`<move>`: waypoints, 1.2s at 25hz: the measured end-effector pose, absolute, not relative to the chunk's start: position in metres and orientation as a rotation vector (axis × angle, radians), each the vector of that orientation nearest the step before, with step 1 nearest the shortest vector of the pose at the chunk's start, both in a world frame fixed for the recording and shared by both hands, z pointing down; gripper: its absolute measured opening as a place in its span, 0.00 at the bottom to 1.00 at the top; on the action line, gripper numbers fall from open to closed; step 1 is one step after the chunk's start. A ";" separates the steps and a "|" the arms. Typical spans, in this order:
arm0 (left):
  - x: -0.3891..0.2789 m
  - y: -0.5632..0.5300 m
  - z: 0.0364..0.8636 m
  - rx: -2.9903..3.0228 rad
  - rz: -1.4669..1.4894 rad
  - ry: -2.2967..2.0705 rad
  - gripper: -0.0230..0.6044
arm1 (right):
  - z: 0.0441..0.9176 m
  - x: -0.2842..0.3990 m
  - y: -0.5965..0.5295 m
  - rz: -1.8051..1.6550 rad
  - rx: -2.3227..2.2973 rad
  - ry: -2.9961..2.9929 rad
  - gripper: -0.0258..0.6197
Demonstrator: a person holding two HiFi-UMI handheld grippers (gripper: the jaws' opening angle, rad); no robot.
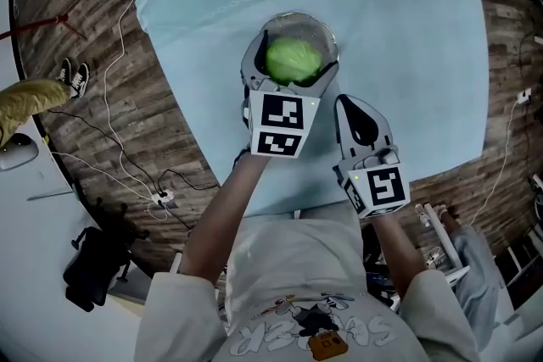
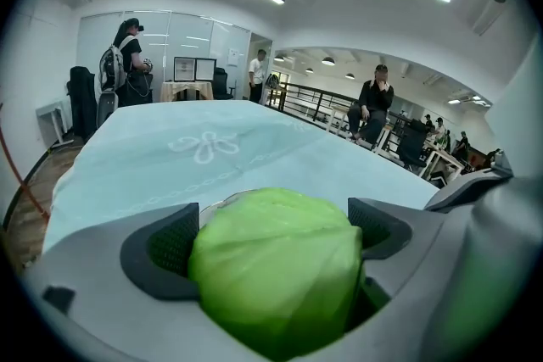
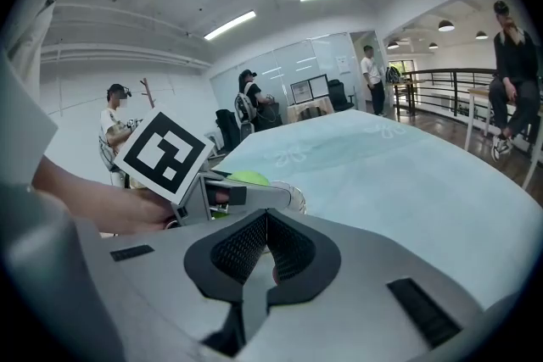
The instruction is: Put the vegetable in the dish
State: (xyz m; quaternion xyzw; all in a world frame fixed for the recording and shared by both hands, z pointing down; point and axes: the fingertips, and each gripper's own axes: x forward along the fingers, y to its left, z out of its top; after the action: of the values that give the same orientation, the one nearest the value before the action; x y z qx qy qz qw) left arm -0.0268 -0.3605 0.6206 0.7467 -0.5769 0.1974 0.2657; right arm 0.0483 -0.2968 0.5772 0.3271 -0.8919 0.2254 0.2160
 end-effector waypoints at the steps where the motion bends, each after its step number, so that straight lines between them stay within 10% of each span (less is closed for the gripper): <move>1: -0.026 -0.363 0.623 2.014 0.539 -1.557 0.92 | 0.579 0.049 -0.298 0.628 0.908 -2.469 0.07; 21: -0.028 -0.370 0.607 2.038 0.533 -1.609 0.85 | 0.580 0.072 -0.303 0.673 0.988 -2.450 0.07; 30: -0.042 -0.343 0.594 2.005 0.515 -1.653 0.54 | 0.563 0.074 -0.303 0.629 1.007 -2.481 0.07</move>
State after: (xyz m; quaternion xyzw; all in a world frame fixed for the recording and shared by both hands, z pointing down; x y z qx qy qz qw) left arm -0.0424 -0.3428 0.5942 0.7342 -0.6050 0.1885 0.2438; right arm 0.0742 -0.3031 0.5625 0.3590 -0.8849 0.2245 0.1943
